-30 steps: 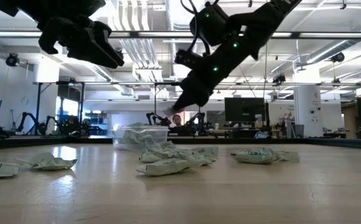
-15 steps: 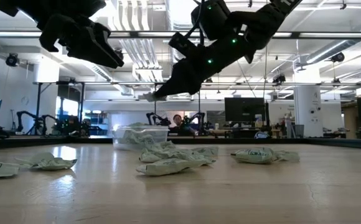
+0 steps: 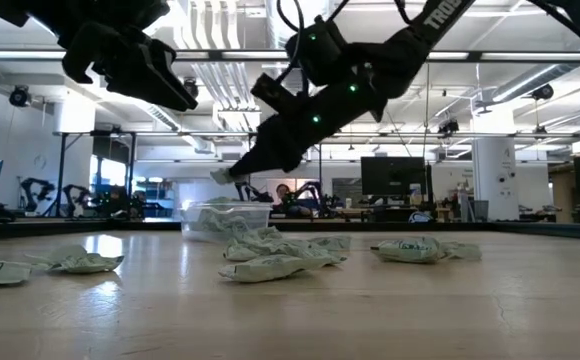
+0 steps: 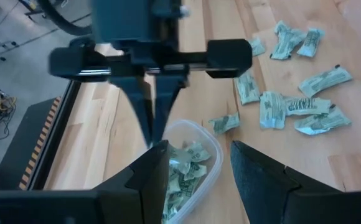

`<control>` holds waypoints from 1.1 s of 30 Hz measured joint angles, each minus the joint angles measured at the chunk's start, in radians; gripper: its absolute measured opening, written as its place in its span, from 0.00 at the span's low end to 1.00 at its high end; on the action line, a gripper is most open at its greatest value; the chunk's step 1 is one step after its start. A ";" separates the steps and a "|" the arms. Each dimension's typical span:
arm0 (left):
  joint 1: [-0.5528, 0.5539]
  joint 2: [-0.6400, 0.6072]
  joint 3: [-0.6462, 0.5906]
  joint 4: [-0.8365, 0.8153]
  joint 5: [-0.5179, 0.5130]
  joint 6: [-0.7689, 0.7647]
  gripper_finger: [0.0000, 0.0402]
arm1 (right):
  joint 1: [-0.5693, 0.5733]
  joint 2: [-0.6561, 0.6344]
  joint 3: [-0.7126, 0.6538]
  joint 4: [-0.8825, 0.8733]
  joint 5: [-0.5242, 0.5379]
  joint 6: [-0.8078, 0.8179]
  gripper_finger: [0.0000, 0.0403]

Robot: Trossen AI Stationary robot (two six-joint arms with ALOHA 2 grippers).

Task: Pick and place Stevia / Truvia into bins
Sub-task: Put the stevia packet into the transparent bin

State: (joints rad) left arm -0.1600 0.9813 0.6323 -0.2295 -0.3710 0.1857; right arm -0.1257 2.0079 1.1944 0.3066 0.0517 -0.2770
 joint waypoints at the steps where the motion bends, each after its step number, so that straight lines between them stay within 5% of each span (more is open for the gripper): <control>1: 0.000 0.000 0.000 0.002 0.000 0.000 0.39 | -0.002 0.002 0.016 -0.024 0.000 0.012 0.02; 10: 0.000 0.000 0.000 0.001 0.000 0.000 0.39 | -0.020 0.008 0.014 -0.064 -0.021 0.051 0.04; 23: 0.000 0.000 0.000 0.002 0.000 0.000 0.39 | -0.019 0.005 0.010 -0.038 -0.027 0.039 0.32; 33: 0.000 0.000 0.000 -0.005 0.000 0.000 0.39 | -0.019 -0.019 0.014 -0.064 -0.025 0.011 0.38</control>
State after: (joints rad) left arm -0.1600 0.9813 0.6319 -0.2349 -0.3710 0.1858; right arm -0.1448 1.9890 1.2079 0.2424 0.0265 -0.2661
